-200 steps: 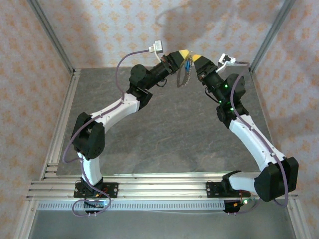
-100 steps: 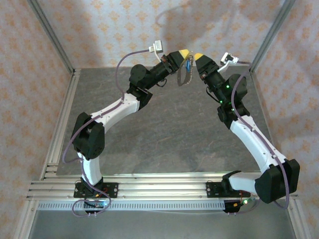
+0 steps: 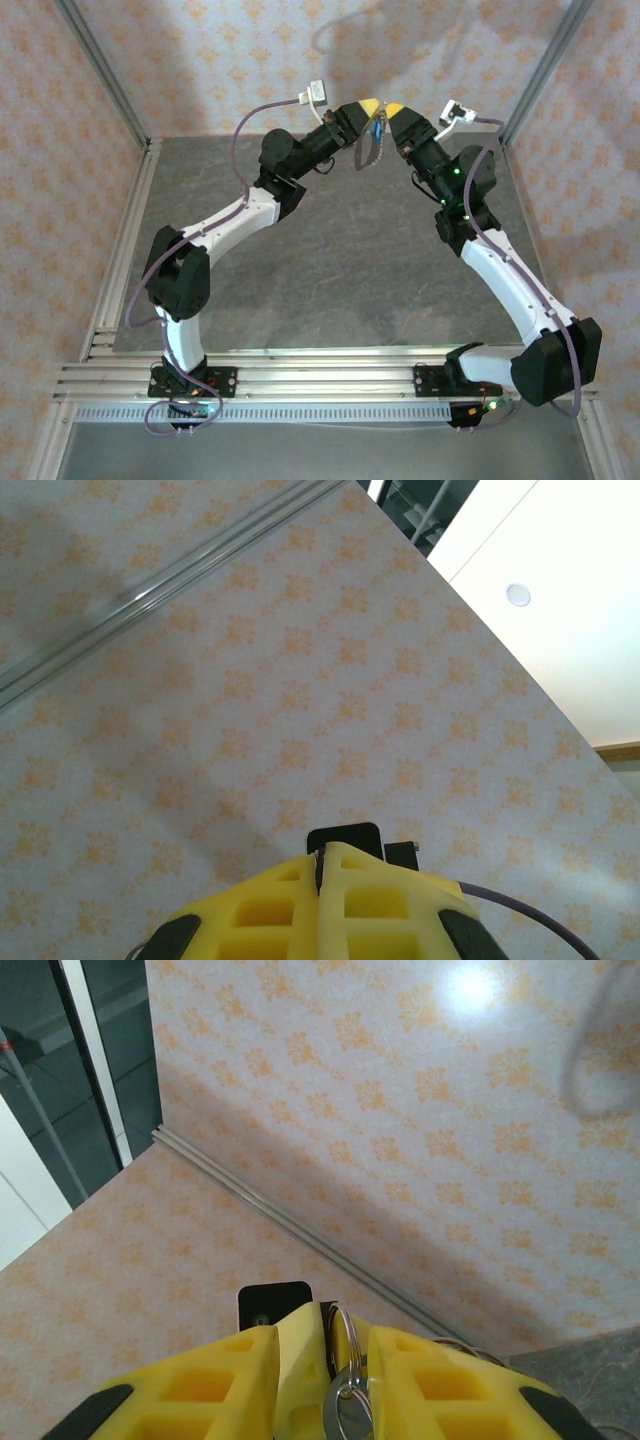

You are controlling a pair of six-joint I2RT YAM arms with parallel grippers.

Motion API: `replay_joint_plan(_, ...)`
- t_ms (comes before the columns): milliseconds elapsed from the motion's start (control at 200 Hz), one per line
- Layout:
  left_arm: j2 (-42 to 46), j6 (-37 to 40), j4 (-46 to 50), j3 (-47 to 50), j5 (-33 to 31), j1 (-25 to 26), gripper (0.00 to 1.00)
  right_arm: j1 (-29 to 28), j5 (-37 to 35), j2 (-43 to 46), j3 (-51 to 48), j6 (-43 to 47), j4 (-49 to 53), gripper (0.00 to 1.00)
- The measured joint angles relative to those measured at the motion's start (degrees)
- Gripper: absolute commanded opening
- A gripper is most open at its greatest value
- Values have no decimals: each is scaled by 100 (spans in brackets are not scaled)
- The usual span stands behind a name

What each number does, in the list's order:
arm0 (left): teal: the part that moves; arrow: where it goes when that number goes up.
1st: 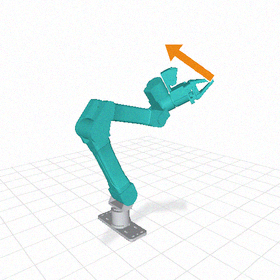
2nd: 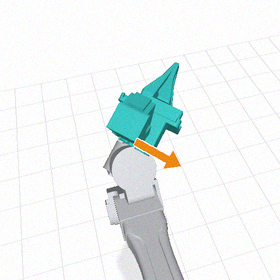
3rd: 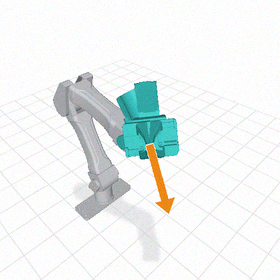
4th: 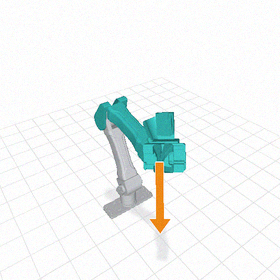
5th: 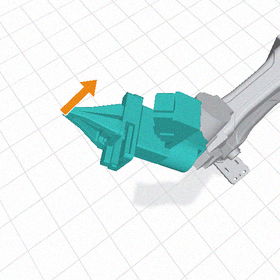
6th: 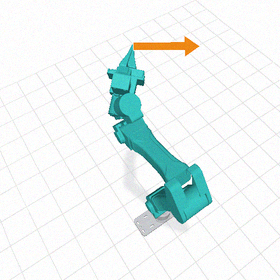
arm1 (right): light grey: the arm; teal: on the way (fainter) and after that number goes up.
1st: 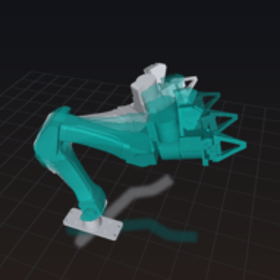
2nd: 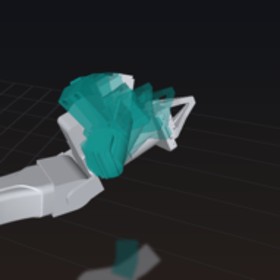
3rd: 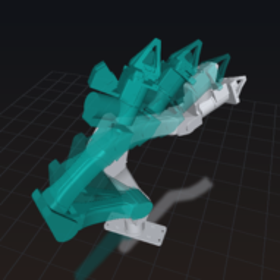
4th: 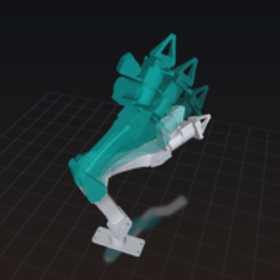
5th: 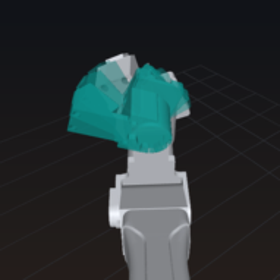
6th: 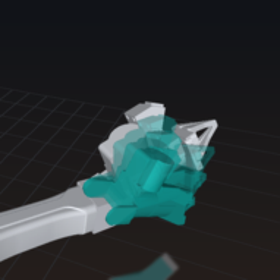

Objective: Put the keys on the keyring

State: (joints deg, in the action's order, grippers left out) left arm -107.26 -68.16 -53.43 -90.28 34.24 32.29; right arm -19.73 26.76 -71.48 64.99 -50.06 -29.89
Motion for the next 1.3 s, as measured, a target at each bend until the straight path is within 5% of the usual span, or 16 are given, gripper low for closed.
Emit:
replay_joint_plan(255, 0, 0, -2, -2, 0, 0, 0, -28, 31, -146, 90, 52, 4, 13)
replay_joint_plan(590, -2, 0, -2, -2, -2, 15, 0, -76, 66, -221, 153, 81, 28, 16)
replay_joint_plan(756, -2, 0, -4, -2, -22, 15, 0, -76, 59, -221, 170, 107, 52, 0)
replay_joint_plan(1076, -2, -57, 7, -2, -24, 15, 0, -74, 42, -219, 179, 256, 85, 0)
replay_joint_plan(1301, 26, 197, 380, -4, 22, 7, 33, 254, 492, -225, 188, 273, 310, 0)
